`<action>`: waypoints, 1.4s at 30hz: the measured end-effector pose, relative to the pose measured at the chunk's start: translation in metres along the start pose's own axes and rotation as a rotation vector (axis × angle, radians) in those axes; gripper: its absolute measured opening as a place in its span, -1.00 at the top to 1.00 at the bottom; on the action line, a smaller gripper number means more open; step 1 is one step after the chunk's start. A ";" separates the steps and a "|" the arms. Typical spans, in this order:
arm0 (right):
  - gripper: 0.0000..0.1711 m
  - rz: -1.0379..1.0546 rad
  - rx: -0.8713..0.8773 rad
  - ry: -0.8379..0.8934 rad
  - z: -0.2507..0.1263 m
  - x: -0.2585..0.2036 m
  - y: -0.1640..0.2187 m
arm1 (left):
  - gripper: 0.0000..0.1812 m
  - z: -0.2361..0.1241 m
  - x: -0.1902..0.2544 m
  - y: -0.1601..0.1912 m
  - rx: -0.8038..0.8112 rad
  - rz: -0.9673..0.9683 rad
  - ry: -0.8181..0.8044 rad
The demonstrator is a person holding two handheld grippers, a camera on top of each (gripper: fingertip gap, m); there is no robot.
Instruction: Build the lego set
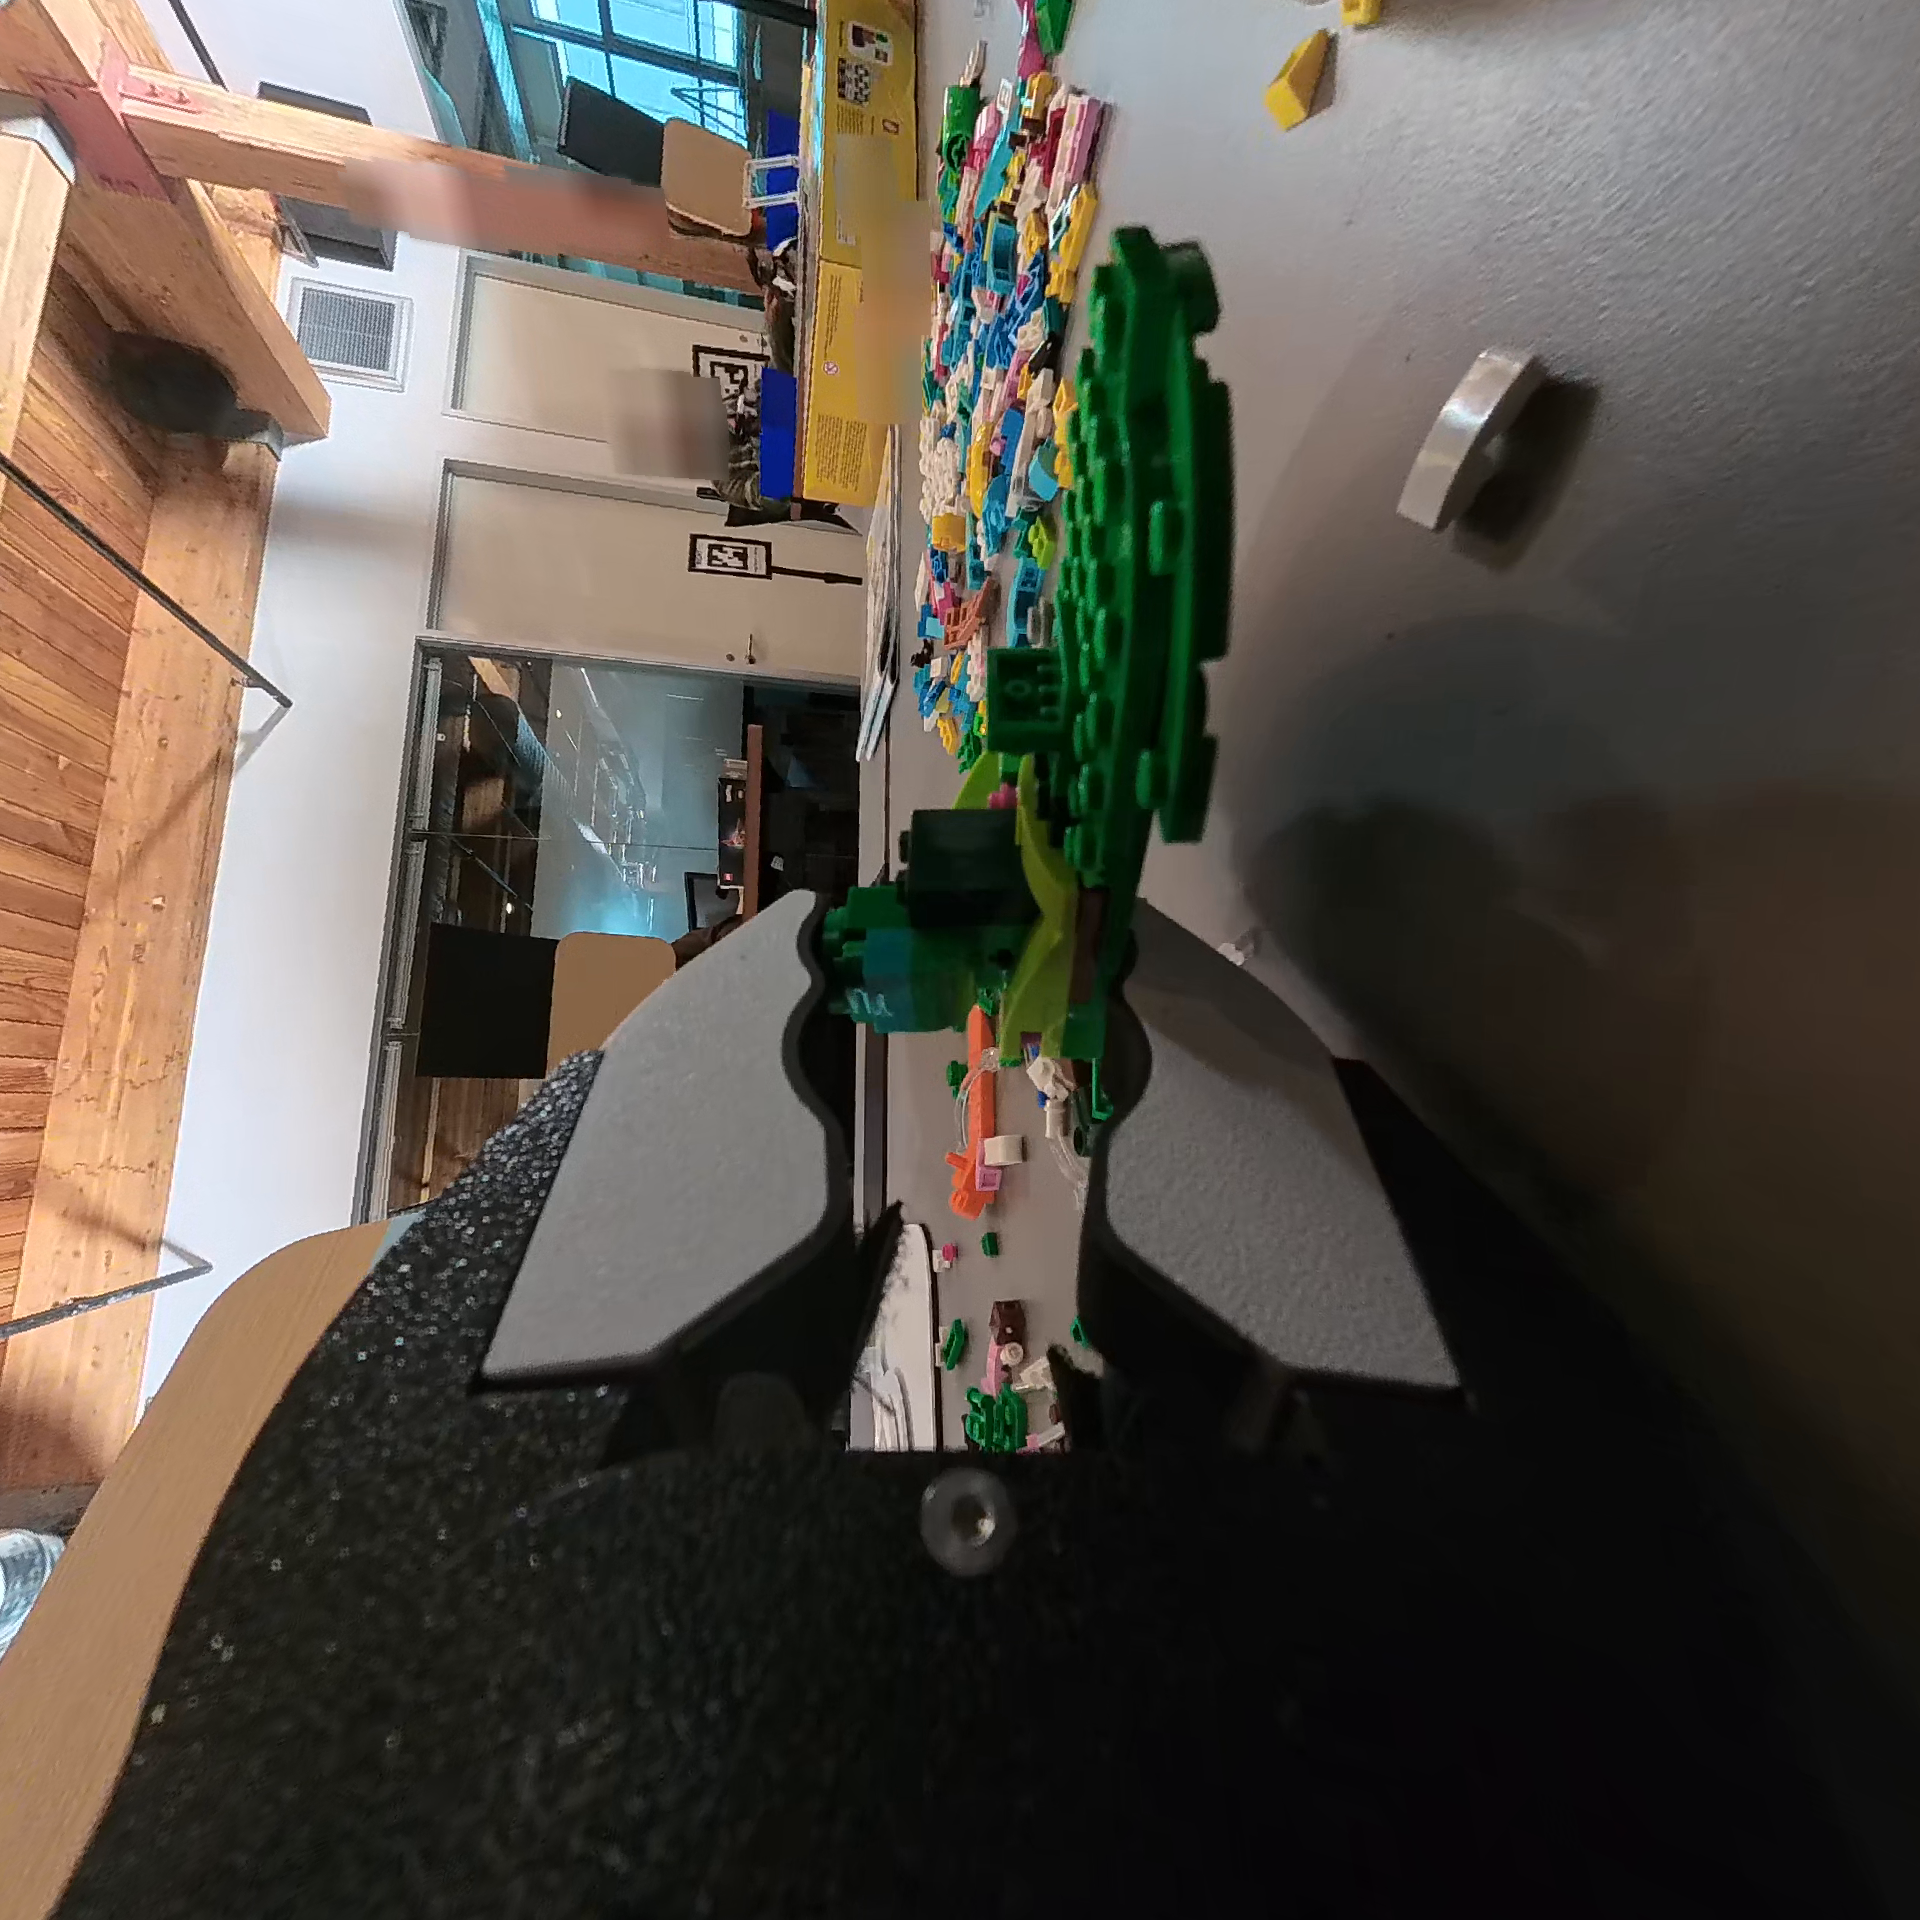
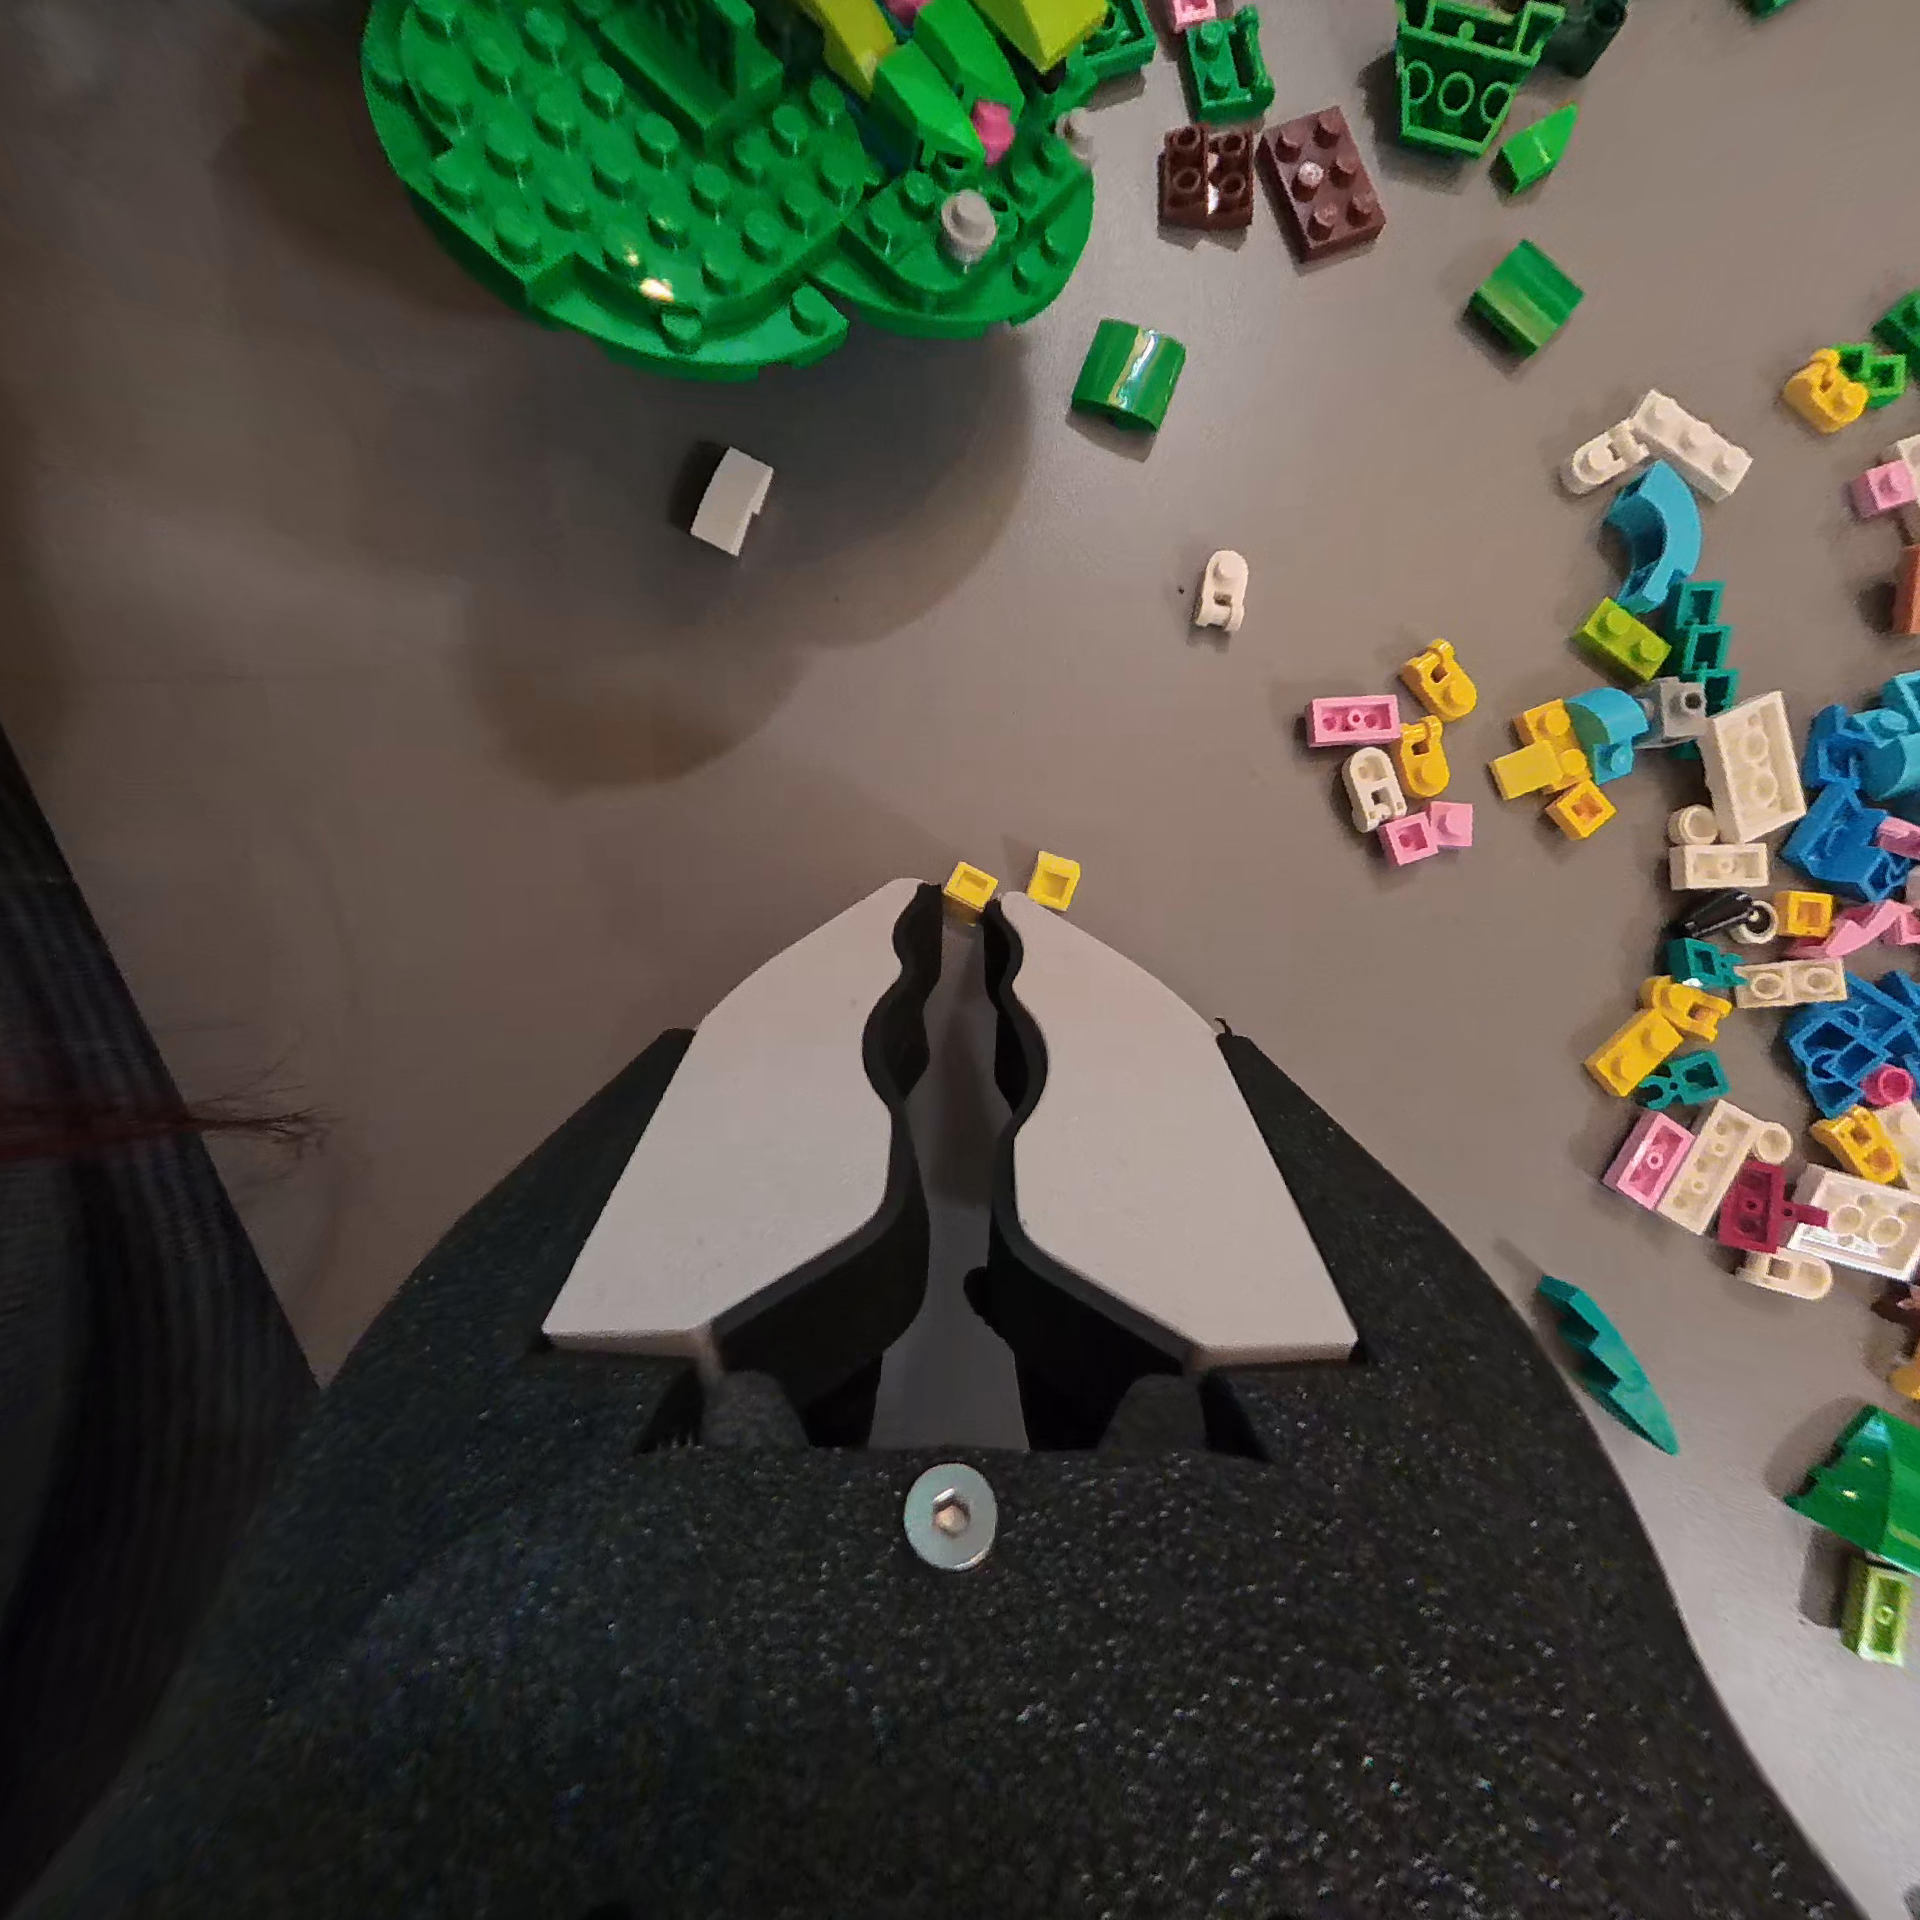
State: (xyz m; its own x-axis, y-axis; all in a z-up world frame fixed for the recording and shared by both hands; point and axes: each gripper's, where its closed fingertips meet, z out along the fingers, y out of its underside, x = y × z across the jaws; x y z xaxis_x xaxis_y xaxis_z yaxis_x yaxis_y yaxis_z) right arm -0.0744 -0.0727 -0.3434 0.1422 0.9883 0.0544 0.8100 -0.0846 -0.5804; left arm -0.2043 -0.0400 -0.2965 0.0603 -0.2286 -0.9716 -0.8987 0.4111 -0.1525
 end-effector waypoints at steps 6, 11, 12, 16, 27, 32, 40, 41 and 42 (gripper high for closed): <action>0.92 -0.204 -0.010 0.070 0.000 0.005 -0.005 | 0.47 -0.001 -0.001 -0.002 0.008 0.001 -0.006; 0.92 -0.626 0.009 0.252 -0.003 0.025 -0.019 | 0.47 -0.001 -0.002 -0.003 0.020 -0.025 -0.008; 0.92 -0.717 0.032 0.294 -0.004 0.028 -0.025 | 0.47 -0.002 -0.003 -0.003 0.022 -0.032 -0.009; 1.00 -1.116 0.128 0.515 -0.016 0.040 -0.051 | 0.47 -0.002 -0.005 -0.003 0.024 -0.043 -0.018; 1.00 -0.933 0.164 0.269 0.005 0.051 -0.055 | 0.47 -0.001 -0.004 0.001 0.013 -0.053 -0.007; 0.93 -0.616 0.228 0.002 0.019 0.064 -0.079 | 0.47 0.000 -0.003 0.000 0.014 -0.042 -0.004; 0.88 -0.544 0.137 -0.224 0.058 0.090 -0.108 | 0.47 -0.001 -0.004 0.003 0.006 -0.039 -0.005; 0.88 -0.546 0.128 -0.252 0.062 0.090 -0.109 | 0.47 -0.001 -0.004 0.003 0.006 -0.039 -0.006; 0.88 -0.546 0.110 -0.285 0.064 0.090 -0.108 | 0.47 -0.001 -0.004 0.003 0.006 -0.040 -0.005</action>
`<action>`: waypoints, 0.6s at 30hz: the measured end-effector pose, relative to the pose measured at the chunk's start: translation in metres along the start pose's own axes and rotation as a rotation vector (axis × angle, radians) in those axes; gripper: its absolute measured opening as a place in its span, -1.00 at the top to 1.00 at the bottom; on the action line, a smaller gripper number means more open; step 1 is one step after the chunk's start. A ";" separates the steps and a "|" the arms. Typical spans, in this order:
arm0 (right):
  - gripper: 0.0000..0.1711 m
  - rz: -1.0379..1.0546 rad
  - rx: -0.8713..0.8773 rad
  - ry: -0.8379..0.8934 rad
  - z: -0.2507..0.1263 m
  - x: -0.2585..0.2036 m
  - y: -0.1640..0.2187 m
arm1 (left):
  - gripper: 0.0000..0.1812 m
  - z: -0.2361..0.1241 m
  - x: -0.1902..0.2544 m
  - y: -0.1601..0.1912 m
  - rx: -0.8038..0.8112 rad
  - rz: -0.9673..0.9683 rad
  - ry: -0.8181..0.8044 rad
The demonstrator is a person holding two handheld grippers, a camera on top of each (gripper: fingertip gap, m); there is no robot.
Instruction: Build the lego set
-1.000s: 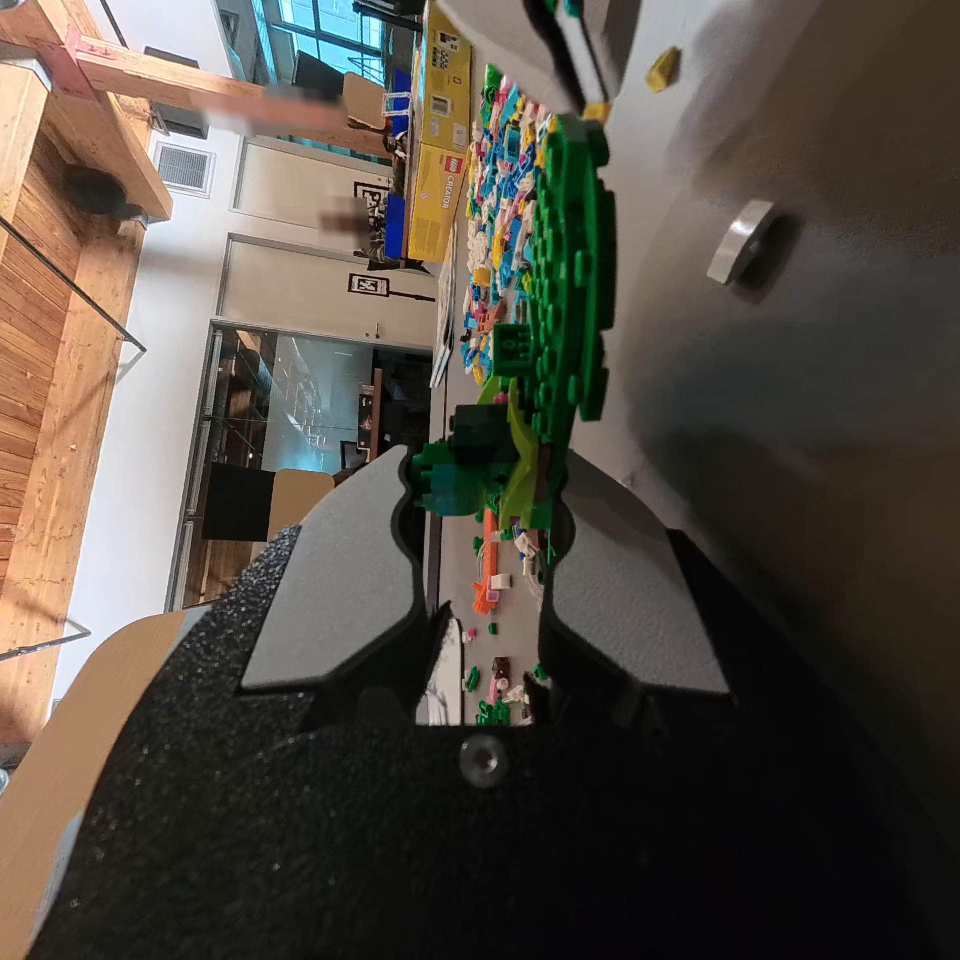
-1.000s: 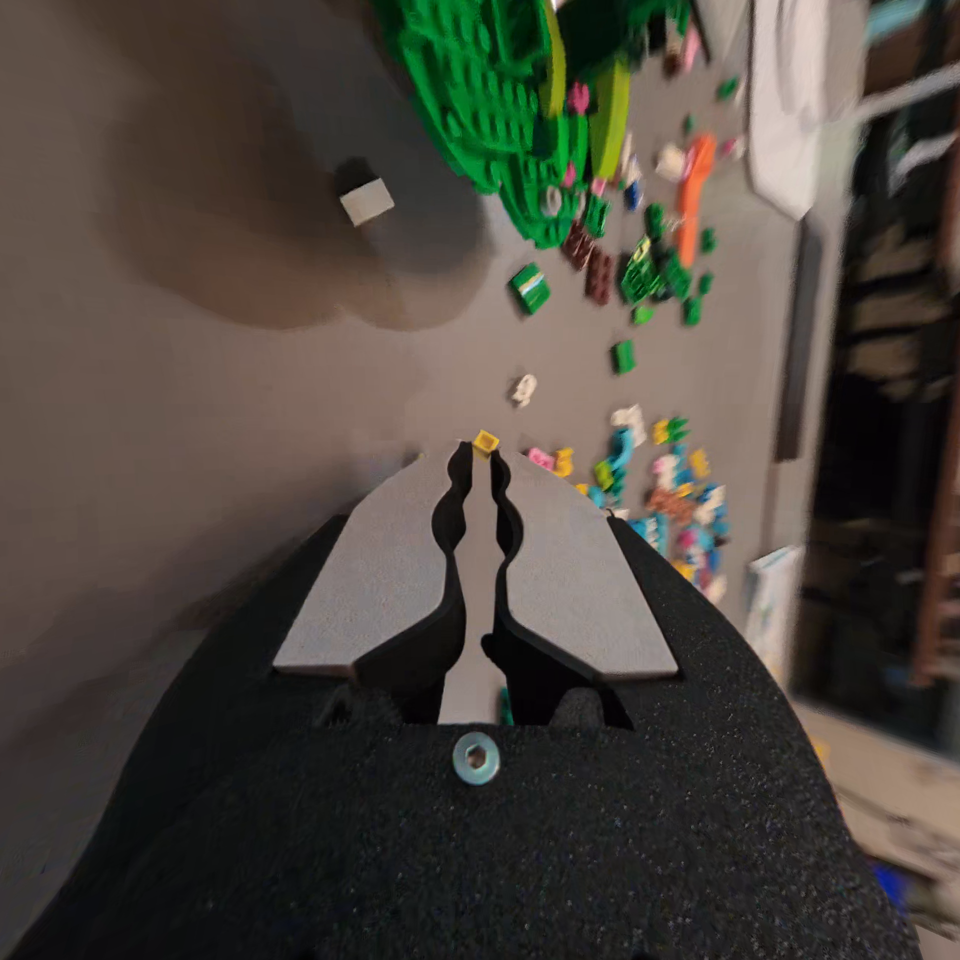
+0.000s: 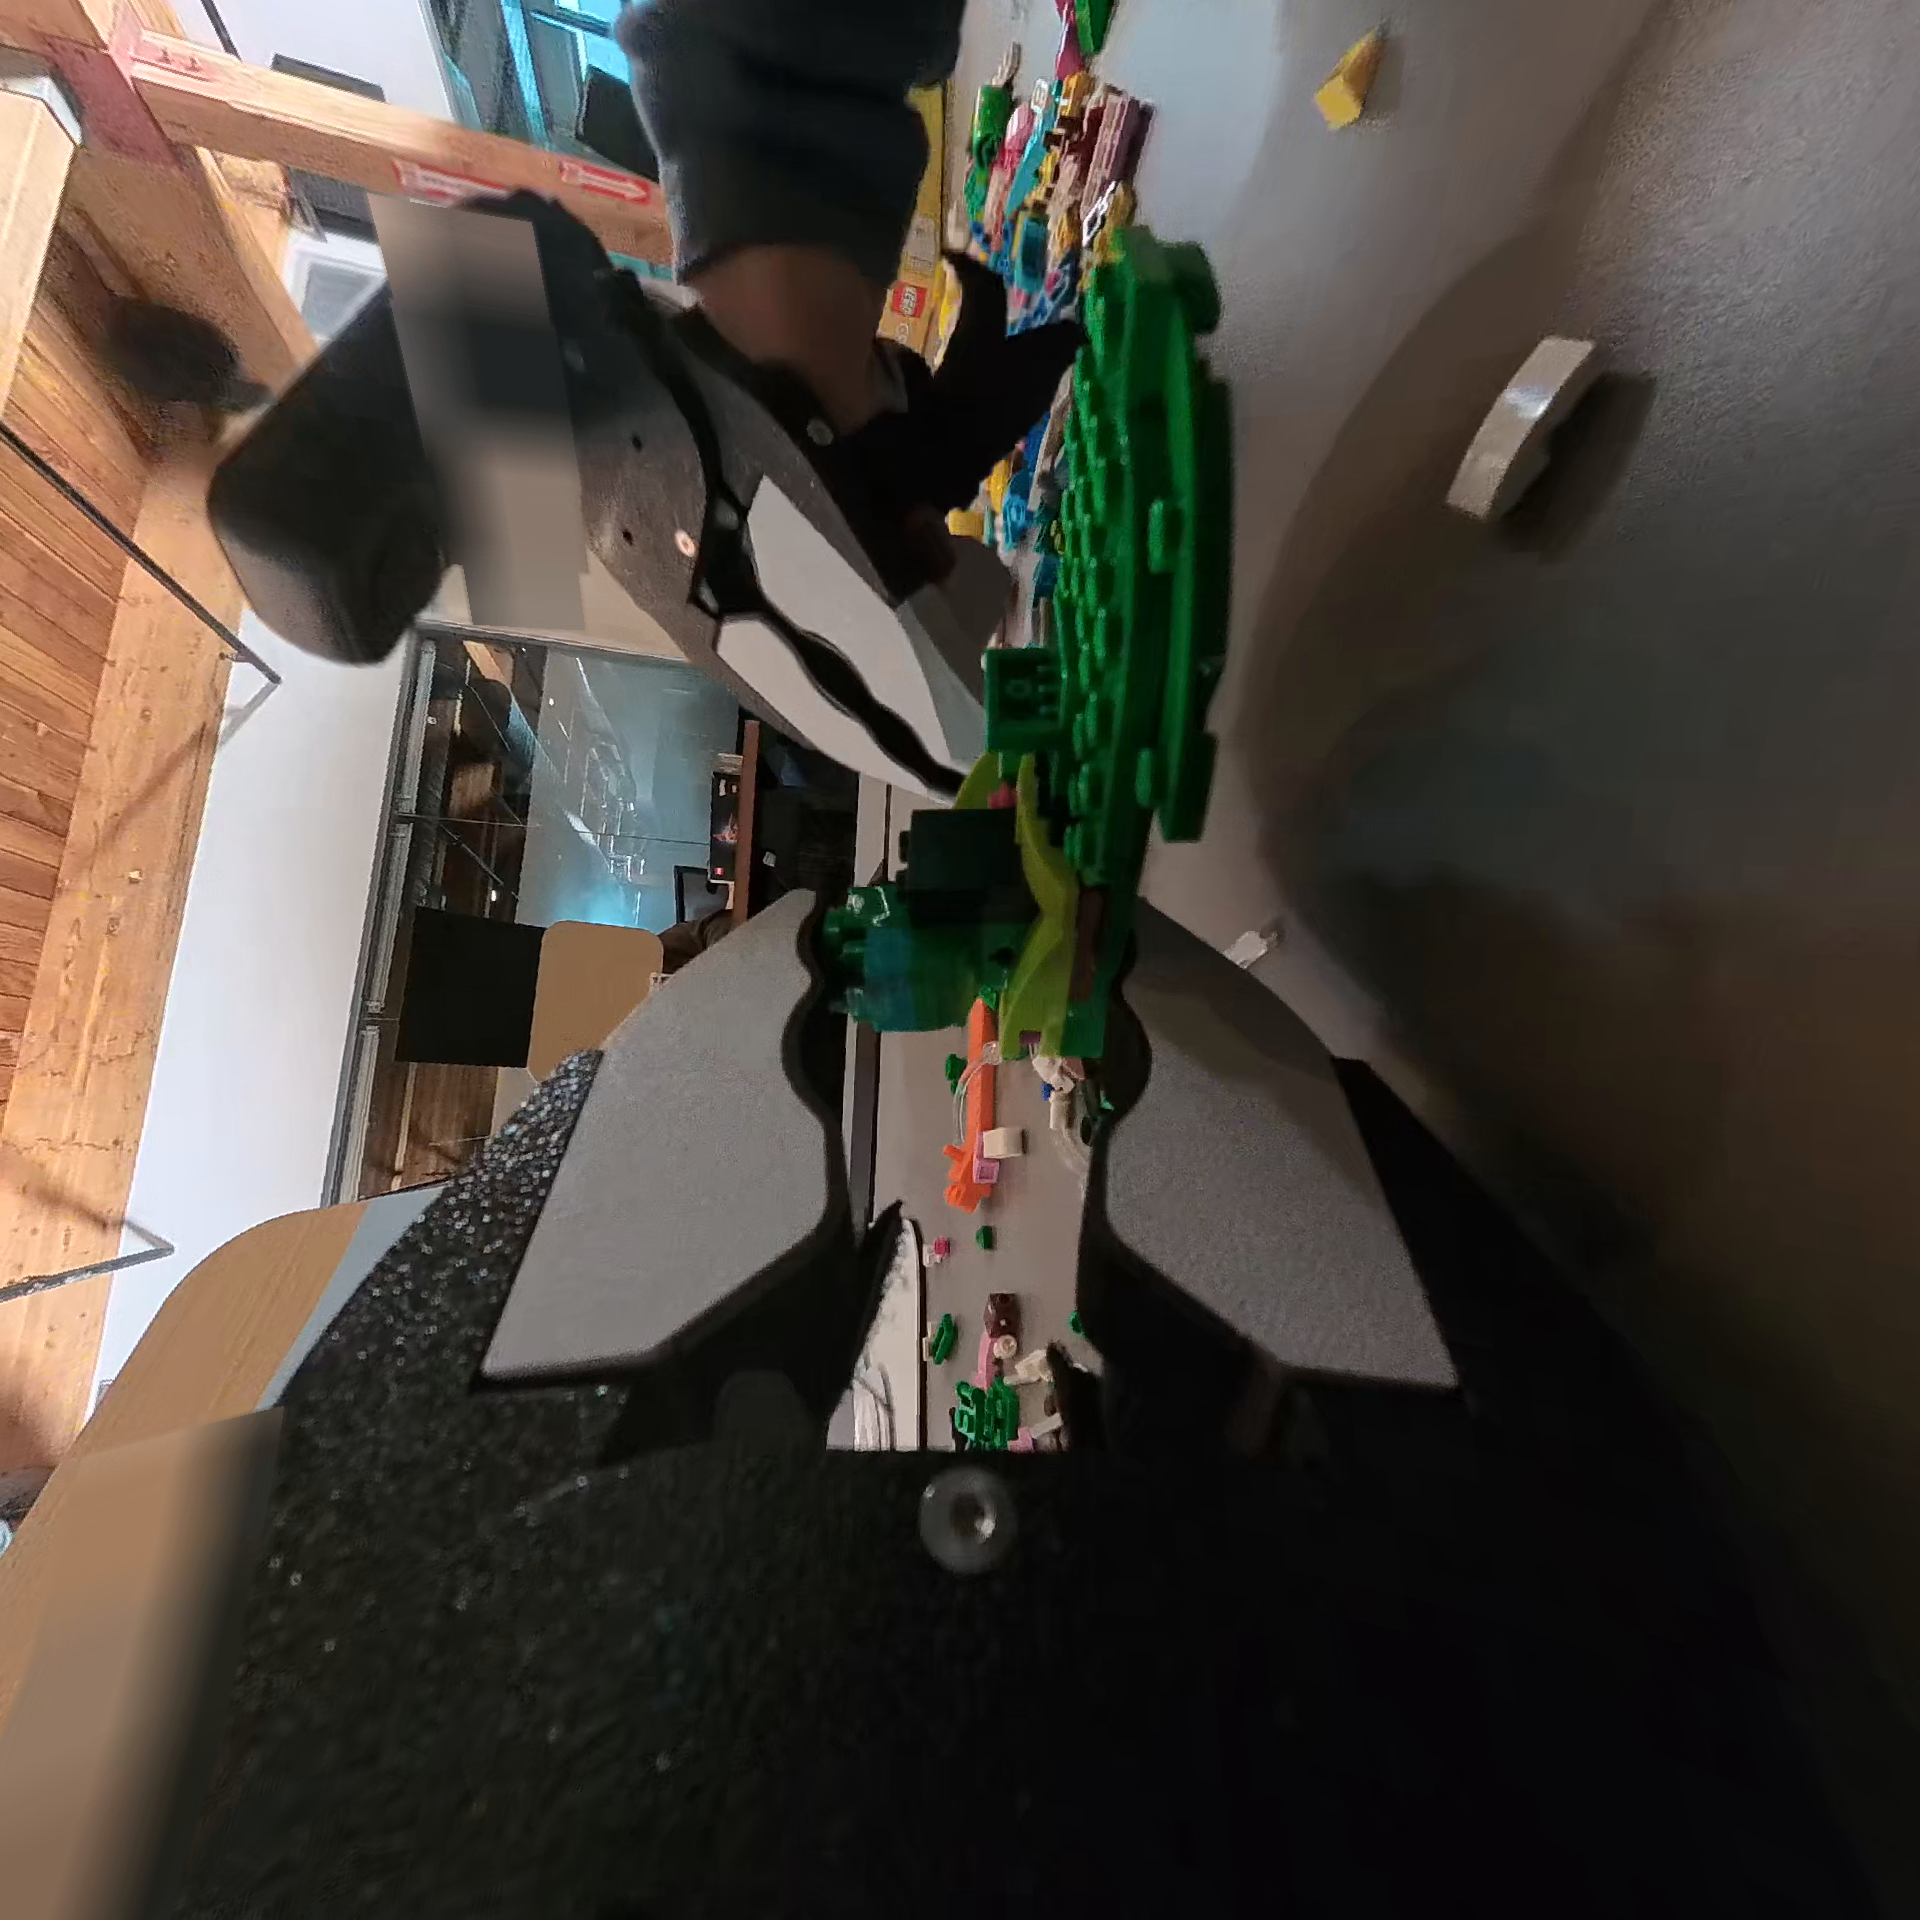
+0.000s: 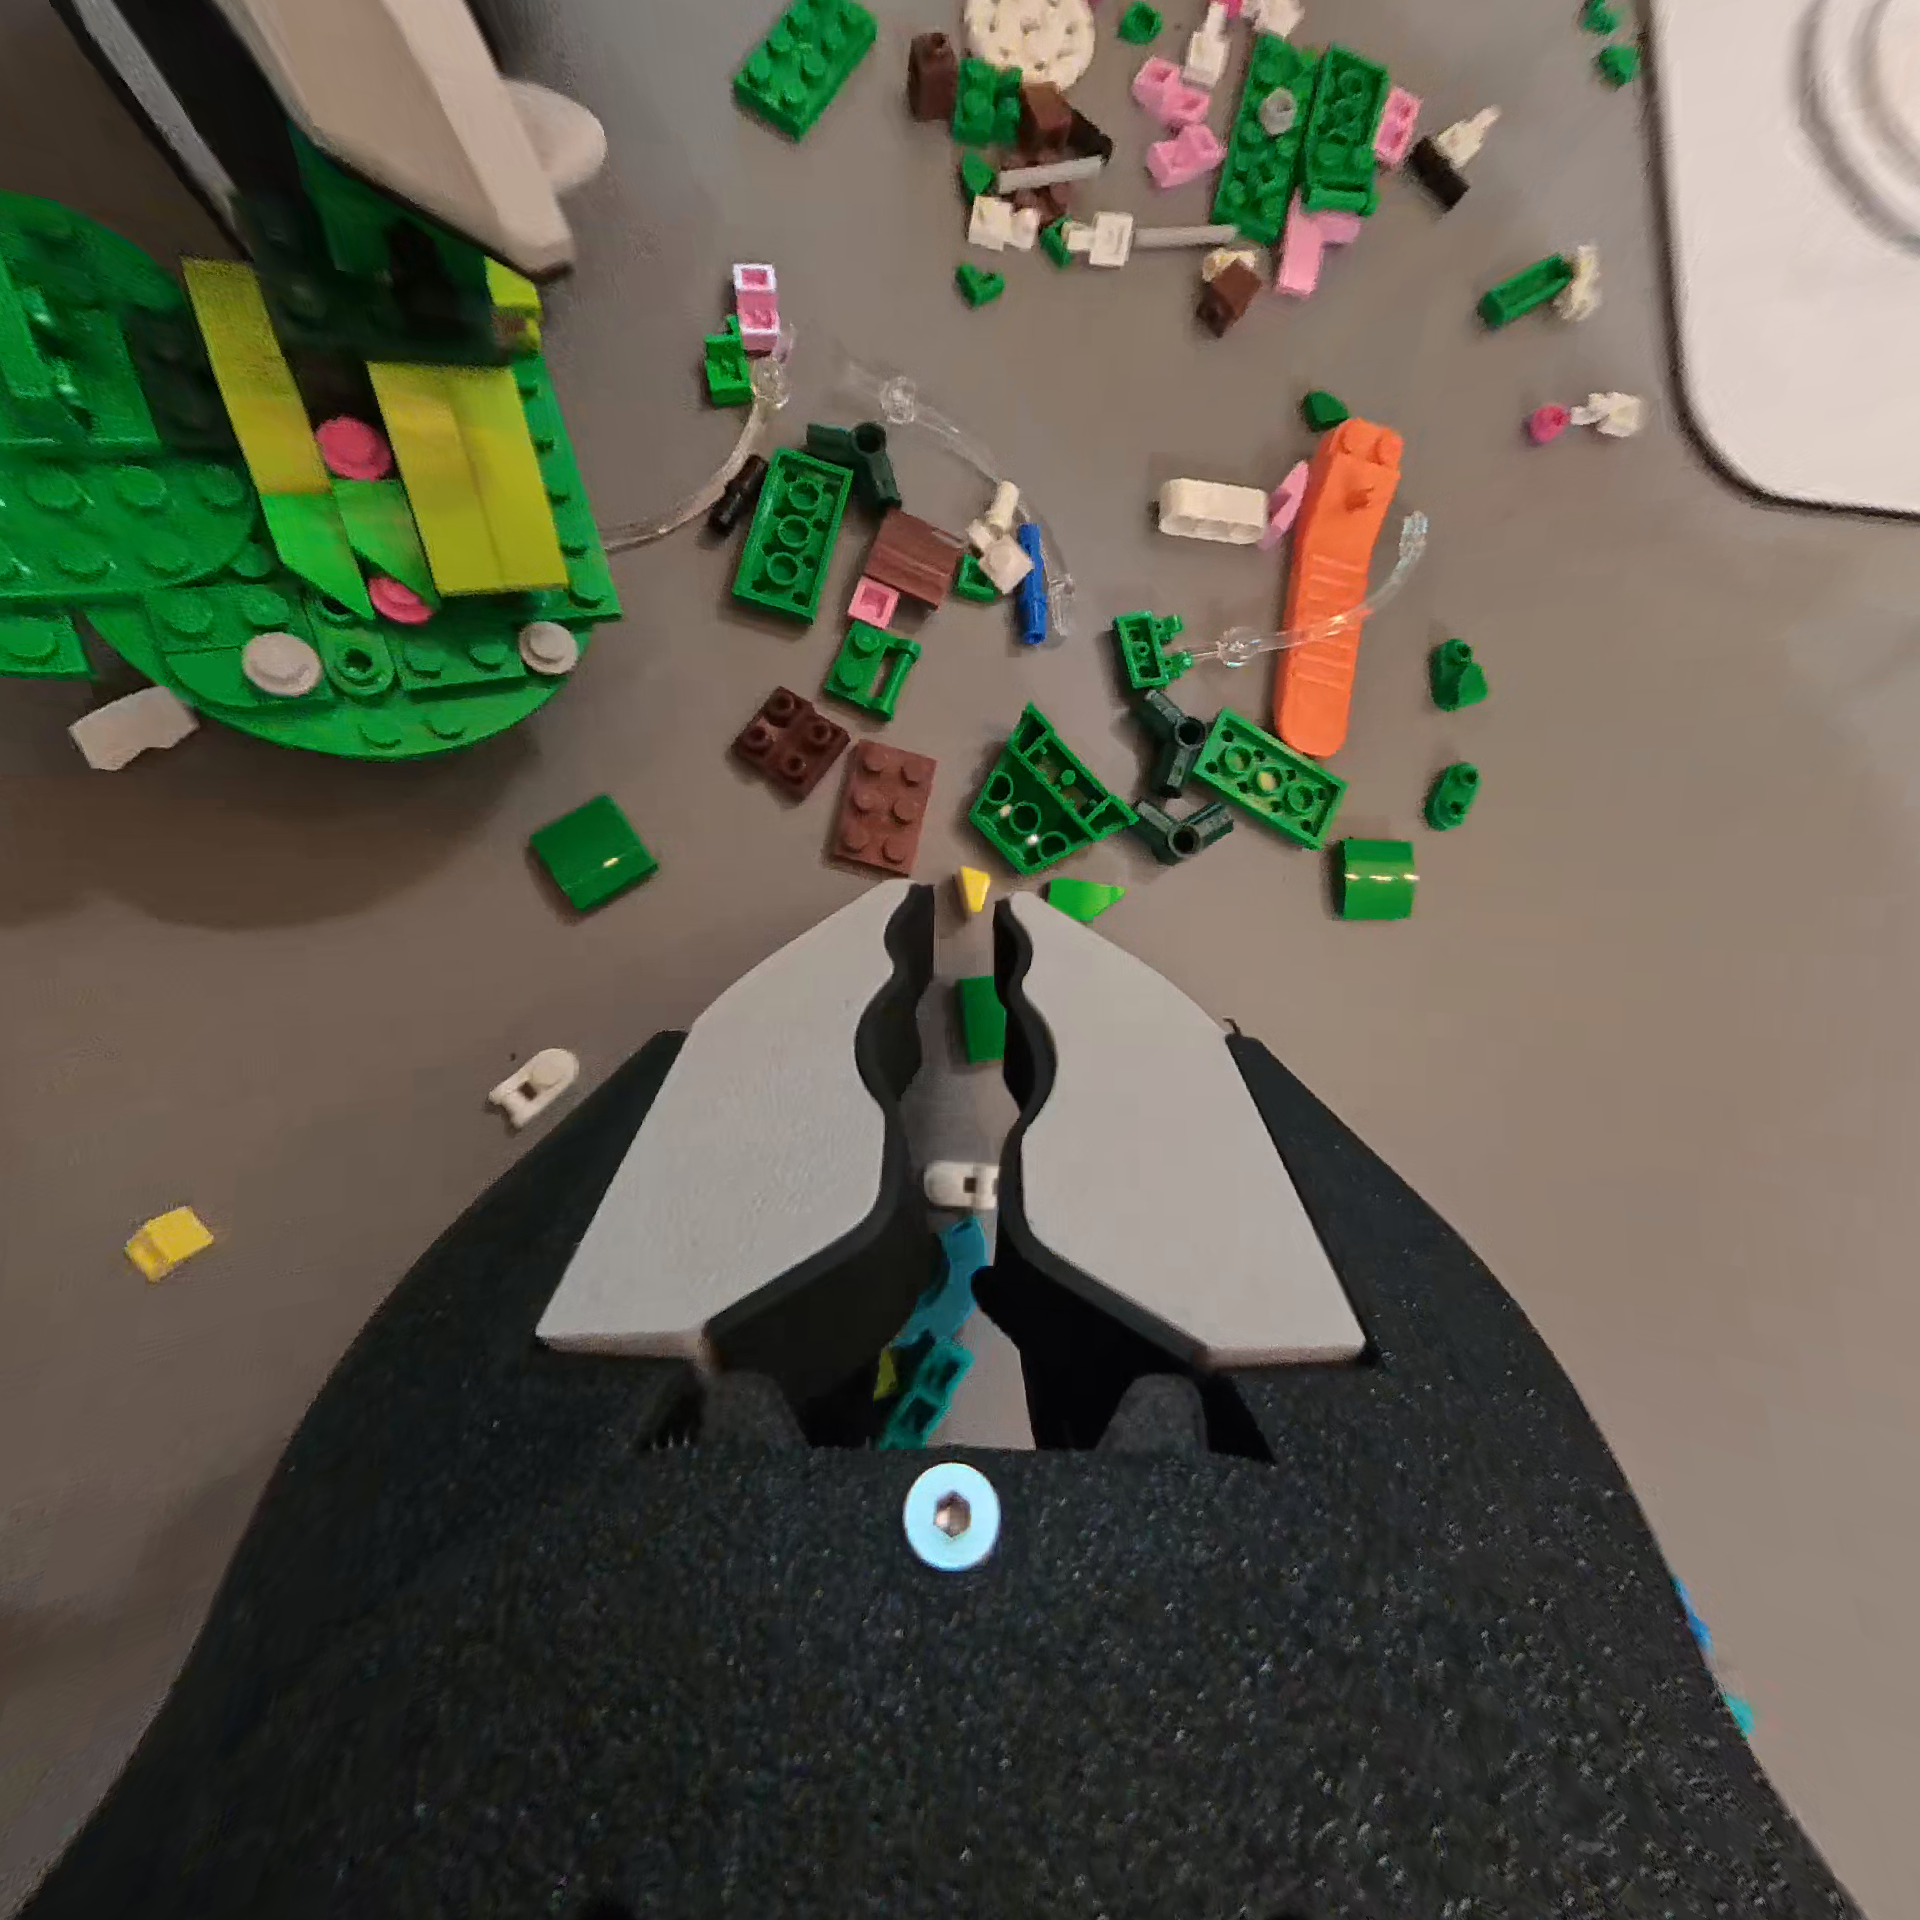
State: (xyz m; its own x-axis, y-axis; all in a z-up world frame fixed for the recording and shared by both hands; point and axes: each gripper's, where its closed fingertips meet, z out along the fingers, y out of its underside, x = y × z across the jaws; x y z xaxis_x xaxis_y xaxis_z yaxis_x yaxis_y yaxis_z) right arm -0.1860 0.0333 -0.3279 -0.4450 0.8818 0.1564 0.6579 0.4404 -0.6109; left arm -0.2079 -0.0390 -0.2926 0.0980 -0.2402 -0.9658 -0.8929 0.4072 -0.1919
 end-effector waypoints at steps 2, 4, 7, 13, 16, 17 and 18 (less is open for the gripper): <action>0.88 0.003 -0.034 -0.055 0.005 -0.001 0.003 | 0.47 0.000 0.000 0.000 0.000 0.001 0.003; 0.90 -0.004 -0.061 -0.085 0.008 -0.001 0.006 | 0.47 0.000 0.000 0.000 0.000 0.000 0.004; 0.92 -0.007 -0.081 -0.111 0.010 -0.001 0.007 | 0.47 0.000 0.000 0.000 0.002 0.000 0.003; 0.98 -0.007 -0.087 -0.137 0.013 0.000 0.008 | 0.47 0.000 0.001 -0.001 0.006 0.003 0.004; 0.98 -0.021 -0.050 -0.169 0.010 -0.005 0.005 | 0.47 0.000 0.000 -0.001 0.007 0.004 -0.003; 0.99 -0.034 -0.017 -0.186 0.007 -0.008 0.001 | 0.47 -0.001 -0.001 -0.001 0.009 0.005 -0.007; 0.98 -0.052 0.032 -0.215 0.003 -0.013 -0.005 | 0.47 -0.001 -0.002 -0.002 0.011 0.006 -0.013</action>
